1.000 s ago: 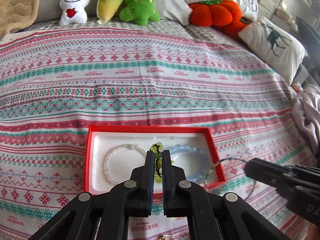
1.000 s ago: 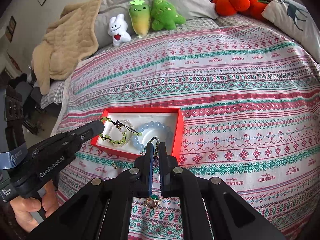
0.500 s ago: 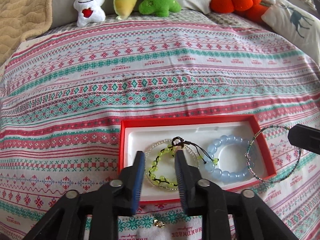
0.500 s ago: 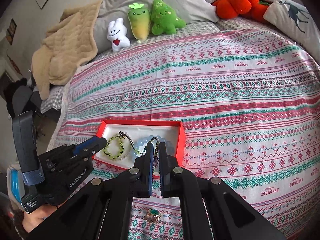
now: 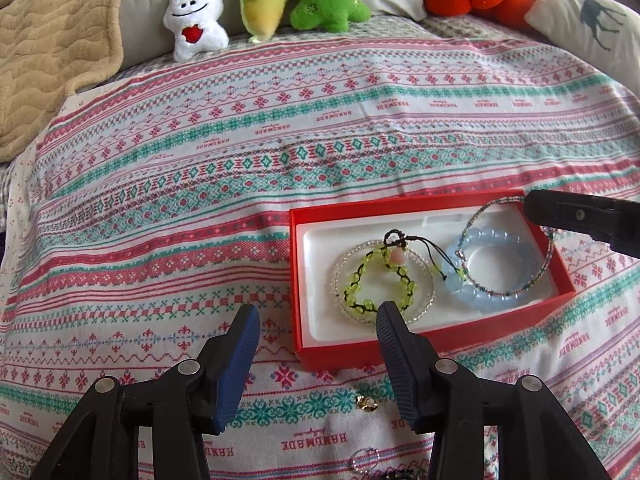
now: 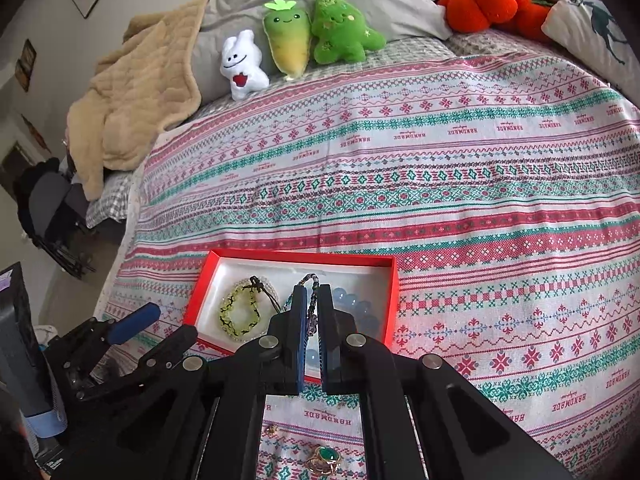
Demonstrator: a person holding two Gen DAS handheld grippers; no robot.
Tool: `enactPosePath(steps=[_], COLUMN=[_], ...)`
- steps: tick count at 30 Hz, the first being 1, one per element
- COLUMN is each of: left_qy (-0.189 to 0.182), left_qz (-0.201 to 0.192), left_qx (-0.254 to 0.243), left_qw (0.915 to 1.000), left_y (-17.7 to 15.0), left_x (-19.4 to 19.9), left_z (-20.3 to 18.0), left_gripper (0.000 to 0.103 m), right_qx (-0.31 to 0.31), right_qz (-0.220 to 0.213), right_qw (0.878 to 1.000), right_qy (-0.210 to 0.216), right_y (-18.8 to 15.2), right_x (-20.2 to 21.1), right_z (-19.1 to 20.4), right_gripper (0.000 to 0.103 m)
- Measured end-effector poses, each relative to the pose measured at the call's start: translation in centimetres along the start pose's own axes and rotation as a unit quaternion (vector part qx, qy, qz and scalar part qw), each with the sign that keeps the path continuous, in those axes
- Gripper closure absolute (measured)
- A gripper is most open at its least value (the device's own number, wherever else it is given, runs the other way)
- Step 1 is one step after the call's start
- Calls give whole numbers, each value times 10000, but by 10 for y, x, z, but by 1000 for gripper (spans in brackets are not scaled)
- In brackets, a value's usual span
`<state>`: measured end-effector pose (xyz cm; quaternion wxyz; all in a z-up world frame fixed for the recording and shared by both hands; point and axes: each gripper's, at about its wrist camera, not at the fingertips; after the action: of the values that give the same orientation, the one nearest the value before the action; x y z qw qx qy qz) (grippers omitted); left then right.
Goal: Organize jewelry
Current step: 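Lower the green-bead bracelet into the box with left gripper while right lowers bangle, then withdraw both grippers from the box toward the remaining rings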
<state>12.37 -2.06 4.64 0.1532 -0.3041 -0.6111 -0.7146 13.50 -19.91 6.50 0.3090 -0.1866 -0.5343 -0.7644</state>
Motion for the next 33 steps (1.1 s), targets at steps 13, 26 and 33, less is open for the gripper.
enactPosePath(steps=[13,26,33], left_qy=[103,143,-8], left_qz=[103,290,624], left_qx=[1,298,437], left_qw=[9999,9990,9971], left_y=[-10,-17,-31], left_x=[8,24,27], left_z=[12,16,15], left_gripper=[34,10,9], right_qx=[461,771,898], right_qz=[75,107,418], right_qw=[9969,9949,9924], right_qy=[-639,-644,-730], right_y=[-11,-19,-37], right_x=[-20,12,30], right_z=[-3,9,7], right_gripper=[98,46,37])
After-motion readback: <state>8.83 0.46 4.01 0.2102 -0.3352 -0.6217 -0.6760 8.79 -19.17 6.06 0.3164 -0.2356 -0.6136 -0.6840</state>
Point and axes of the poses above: each gripper's, at about its wrist camera, not at the fingertips, and x roughly against the way its jaws point, z to its left, y to its top, and after that the axes turned 15 degrees about -z, right-handed
